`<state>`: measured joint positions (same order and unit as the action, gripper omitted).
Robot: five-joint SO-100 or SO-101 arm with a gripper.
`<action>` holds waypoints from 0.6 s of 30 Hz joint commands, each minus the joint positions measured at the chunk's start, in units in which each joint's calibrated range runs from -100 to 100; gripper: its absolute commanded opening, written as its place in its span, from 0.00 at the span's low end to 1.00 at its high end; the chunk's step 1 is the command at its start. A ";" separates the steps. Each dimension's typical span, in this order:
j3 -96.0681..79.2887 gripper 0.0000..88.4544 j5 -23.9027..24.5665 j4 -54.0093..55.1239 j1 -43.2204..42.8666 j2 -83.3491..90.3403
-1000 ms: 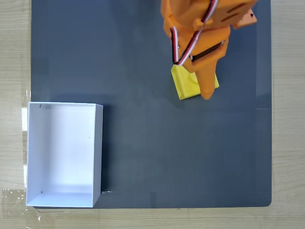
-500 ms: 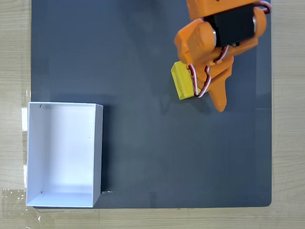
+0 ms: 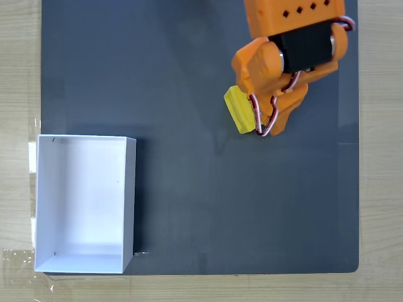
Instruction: Grasp a yellow block and put it in the box
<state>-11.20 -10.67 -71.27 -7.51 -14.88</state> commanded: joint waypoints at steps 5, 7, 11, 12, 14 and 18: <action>6.00 0.26 -0.61 -0.55 1.20 5.05; 10.79 0.26 -0.66 -0.46 3.22 7.16; 23.73 0.26 -0.50 0.15 9.45 8.69; 26.99 0.26 -0.29 0.24 11.30 8.69; 31.51 0.26 -0.14 2.25 15.00 8.60; 34.13 0.26 -0.14 10.36 23.00 6.82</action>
<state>18.07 -11.04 -65.82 10.12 -9.57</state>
